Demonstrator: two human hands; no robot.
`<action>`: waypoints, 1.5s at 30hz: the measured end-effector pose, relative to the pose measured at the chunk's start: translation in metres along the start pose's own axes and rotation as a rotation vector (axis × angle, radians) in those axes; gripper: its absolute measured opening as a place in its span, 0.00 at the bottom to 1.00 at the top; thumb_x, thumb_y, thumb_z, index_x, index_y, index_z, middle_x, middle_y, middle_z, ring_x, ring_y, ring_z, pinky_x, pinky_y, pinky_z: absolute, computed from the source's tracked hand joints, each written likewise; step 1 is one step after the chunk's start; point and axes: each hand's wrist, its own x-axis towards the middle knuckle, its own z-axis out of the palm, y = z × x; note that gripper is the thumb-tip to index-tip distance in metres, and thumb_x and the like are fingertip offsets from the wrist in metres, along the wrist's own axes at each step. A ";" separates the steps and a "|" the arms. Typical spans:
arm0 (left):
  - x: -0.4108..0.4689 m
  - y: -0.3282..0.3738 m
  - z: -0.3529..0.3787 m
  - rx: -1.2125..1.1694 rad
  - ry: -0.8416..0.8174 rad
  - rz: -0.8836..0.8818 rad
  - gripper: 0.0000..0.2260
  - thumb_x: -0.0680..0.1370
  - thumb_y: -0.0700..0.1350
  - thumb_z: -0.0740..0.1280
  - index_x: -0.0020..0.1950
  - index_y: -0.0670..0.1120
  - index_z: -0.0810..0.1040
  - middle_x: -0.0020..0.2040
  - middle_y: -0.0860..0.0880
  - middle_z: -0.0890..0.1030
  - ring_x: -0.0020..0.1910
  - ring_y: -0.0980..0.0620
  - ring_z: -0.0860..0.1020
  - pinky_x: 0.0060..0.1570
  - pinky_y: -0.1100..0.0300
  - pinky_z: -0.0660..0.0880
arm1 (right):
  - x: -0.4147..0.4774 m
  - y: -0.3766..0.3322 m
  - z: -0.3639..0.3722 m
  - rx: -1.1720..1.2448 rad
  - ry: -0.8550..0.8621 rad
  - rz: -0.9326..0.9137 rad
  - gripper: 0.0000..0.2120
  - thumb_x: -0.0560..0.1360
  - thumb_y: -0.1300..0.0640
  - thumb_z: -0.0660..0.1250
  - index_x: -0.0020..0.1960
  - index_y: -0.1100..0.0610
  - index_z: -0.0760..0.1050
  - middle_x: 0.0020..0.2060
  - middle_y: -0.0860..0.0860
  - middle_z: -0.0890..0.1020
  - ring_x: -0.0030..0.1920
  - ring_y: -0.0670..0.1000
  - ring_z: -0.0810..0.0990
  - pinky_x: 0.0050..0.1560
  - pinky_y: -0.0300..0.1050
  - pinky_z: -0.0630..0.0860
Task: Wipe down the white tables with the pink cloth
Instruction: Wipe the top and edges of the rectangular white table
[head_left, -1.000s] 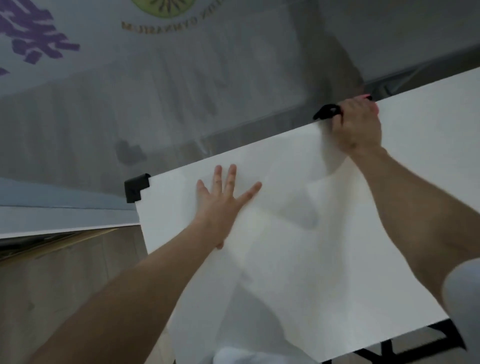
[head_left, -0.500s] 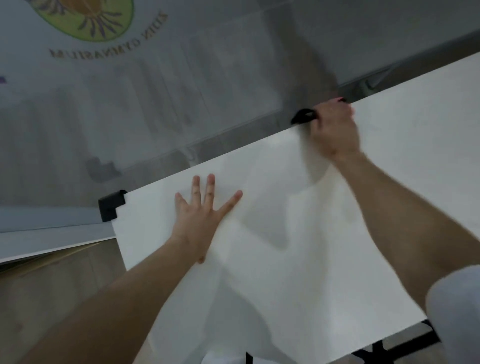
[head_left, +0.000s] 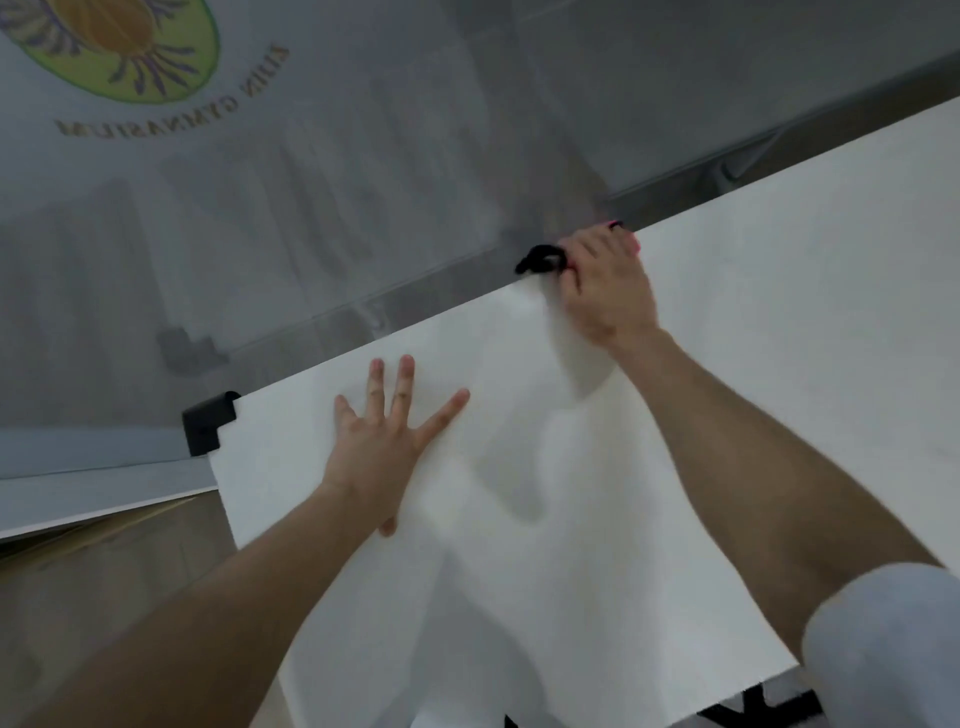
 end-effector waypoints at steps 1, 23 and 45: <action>0.001 0.000 0.001 0.005 0.010 -0.001 0.87 0.52 0.59 0.92 0.78 0.64 0.16 0.81 0.33 0.22 0.83 0.23 0.33 0.76 0.23 0.62 | 0.007 0.032 -0.012 -0.052 0.015 0.109 0.19 0.80 0.54 0.58 0.65 0.58 0.80 0.63 0.55 0.81 0.71 0.59 0.74 0.81 0.59 0.61; 0.117 0.105 -0.111 -0.089 0.251 0.282 0.52 0.76 0.72 0.73 0.90 0.59 0.46 0.91 0.46 0.42 0.90 0.44 0.41 0.87 0.40 0.46 | 0.018 0.071 -0.036 -0.043 -0.030 0.139 0.17 0.84 0.55 0.59 0.70 0.57 0.77 0.69 0.54 0.79 0.74 0.57 0.71 0.82 0.51 0.58; 0.156 0.101 -0.026 -0.208 0.788 0.348 0.26 0.90 0.56 0.54 0.88 0.55 0.62 0.90 0.45 0.55 0.89 0.42 0.52 0.85 0.35 0.56 | 0.032 0.164 -0.045 -0.017 0.131 0.154 0.16 0.81 0.55 0.60 0.64 0.58 0.81 0.61 0.55 0.83 0.68 0.60 0.77 0.80 0.59 0.63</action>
